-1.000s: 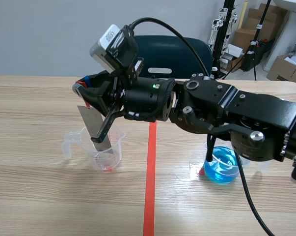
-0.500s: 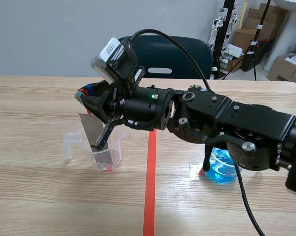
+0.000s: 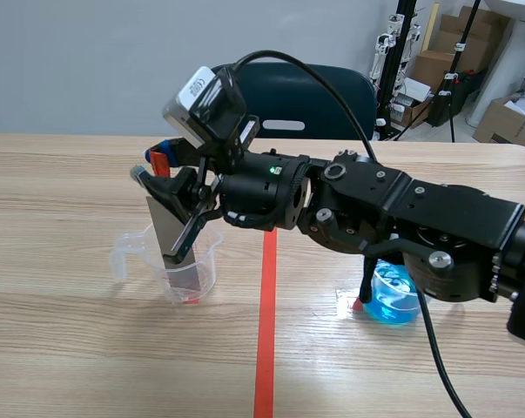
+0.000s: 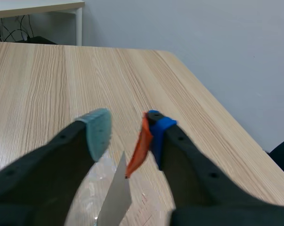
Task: Do the redox reaction experiment. put the plate into the left beaker
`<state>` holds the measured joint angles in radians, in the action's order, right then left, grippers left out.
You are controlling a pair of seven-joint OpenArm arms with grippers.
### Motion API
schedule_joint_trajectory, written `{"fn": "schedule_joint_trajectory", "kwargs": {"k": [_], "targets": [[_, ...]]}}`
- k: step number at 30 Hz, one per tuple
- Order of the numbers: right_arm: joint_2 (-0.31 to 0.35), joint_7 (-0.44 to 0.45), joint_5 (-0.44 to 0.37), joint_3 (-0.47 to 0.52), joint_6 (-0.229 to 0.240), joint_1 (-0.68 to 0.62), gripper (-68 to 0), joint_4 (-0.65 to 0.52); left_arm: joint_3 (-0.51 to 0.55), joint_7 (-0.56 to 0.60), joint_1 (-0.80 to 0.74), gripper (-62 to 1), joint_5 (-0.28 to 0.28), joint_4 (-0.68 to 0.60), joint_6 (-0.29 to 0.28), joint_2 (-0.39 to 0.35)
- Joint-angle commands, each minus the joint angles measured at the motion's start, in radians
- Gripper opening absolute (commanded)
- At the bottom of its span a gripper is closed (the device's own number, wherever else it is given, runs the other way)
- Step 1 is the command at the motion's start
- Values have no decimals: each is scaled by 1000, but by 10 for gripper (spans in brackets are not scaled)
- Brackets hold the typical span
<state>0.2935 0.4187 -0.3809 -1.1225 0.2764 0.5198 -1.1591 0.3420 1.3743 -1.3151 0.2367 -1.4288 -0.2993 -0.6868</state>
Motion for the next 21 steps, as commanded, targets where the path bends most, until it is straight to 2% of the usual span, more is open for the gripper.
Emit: {"fn": "schedule_joint_trajectory", "kwargs": {"k": [1,4,9,11,15,21], "targets": [[-3,18,-3,0,1,18,-412,-8,8,20,-2,14,6,-12,-1,7],[-3,18,0,0,1,18,-347,-8,8,20,-2,14,6,-12,-1,7],[-3,18,-1,0,1,18,-132,-8,8,20,-2,14,6,-12,-1,7],[-3,18,-5,0,1,18,-70,-8,8,20,-2,14,6,-12,-1,7],[-3,18,-6,0,1,18,4,-8,8,20,-2,14,6,-12,-1,7],[-3,16,-5,0,1,18,4,-8,8,20,-2,14,6,-12,-1,7]]}}
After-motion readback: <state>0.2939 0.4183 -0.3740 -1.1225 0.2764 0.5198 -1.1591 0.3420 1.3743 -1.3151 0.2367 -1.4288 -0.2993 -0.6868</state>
